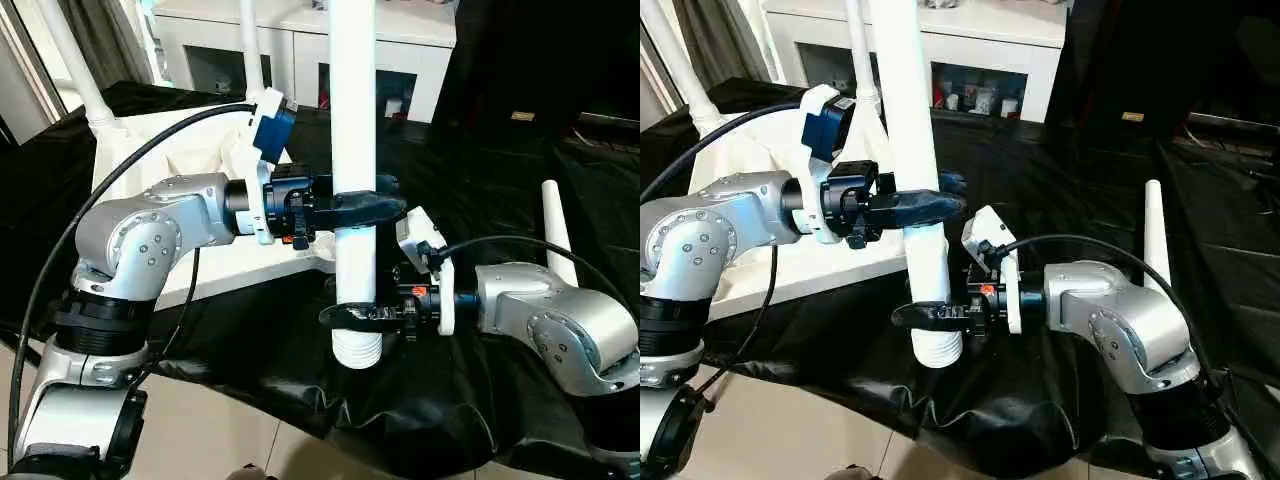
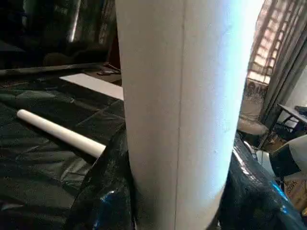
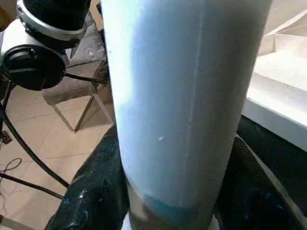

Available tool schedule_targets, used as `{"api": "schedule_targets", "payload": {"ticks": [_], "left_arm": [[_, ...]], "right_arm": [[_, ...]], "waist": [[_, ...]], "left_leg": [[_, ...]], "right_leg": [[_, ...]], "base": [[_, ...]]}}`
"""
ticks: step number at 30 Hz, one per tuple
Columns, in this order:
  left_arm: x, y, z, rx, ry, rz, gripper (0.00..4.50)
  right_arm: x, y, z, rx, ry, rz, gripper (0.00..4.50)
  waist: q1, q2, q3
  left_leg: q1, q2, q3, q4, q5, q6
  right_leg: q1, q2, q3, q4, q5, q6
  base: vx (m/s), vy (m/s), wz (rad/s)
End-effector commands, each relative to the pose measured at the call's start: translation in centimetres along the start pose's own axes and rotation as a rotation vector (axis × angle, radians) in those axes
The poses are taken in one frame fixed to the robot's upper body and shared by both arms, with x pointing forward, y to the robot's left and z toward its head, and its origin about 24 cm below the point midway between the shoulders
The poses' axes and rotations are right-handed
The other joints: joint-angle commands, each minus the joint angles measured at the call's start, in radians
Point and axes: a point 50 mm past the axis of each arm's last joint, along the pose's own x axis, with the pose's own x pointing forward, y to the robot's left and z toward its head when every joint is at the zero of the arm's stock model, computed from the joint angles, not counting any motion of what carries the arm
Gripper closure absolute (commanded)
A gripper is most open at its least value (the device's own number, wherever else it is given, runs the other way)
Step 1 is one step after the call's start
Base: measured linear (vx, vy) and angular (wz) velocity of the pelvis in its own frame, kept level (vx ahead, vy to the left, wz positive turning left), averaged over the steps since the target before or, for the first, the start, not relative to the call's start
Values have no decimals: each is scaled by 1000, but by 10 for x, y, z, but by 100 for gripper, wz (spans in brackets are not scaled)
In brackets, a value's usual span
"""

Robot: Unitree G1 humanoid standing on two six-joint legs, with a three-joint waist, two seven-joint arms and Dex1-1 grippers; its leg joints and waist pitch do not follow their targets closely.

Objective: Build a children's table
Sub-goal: Pick table leg

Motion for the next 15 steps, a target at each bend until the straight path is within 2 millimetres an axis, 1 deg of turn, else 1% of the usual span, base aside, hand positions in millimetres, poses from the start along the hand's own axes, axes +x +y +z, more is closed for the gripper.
{"api": "schedule_targets", "payload": {"ticks": [1,7,9,10,11,12,14,15], "left_arm": [[2,-4,9,43,0,-21,269],[1,-4,10,44,-8,-24,269],[1,-2,12,53,-22,3,269],[2,0,13,34,-40,22,234],[2,0,13,34,-40,22,213],[2,2,16,22,-72,34,199],[2,3,19,8,-104,39,193],[2,4,22,-5,-130,36,179]], "right_arm": [[1,2,-1,-4,3,-1,257],[1,2,-1,-8,0,-4,262],[1,2,-1,-10,-4,-6,263],[2,2,-1,-12,-8,-9,264],[2,2,-1,-12,-8,-9,264],[1,2,-1,-13,-12,-13,264],[2,2,-1,-14,-15,-15,264],[2,2,0,-14,-18,-17,264]], "waist": [[3,8,-78],[3,10,-78],[3,10,-78],[3,10,-78],[4,10,-78],[5,12,-79],[4,10,-79],[6,10,-79]], "left_leg": [[3,79,-36,-74,-55,15],[5,80,-37,-75,-57,14],[4,80,-37,-74,-58,13],[4,80,-36,-74,-61,12],[5,79,-36,-74,-61,12],[4,79,-37,-73,-56,13],[3,78,-36,-72,-55,13],[3,78,-37,-72,-56,14]], "right_leg": [[69,-108,74,-79,-216,-147],[68,-107,74,-78,-213,-149],[68,-108,73,-79,-213,-149],[69,-108,74,-79,-216,-150],[68,-108,73,-79,-217,-149],[70,-108,73,-78,-213,-150],[71,-108,72,-80,-203,-156],[71,-109,72,-80,-203,-157]], "base": [[0,0,0],[0,0,0],[0,0,0],[0,0,0],[0,0,0],[0,0,0],[0,0,0],[0,0,0]]}}
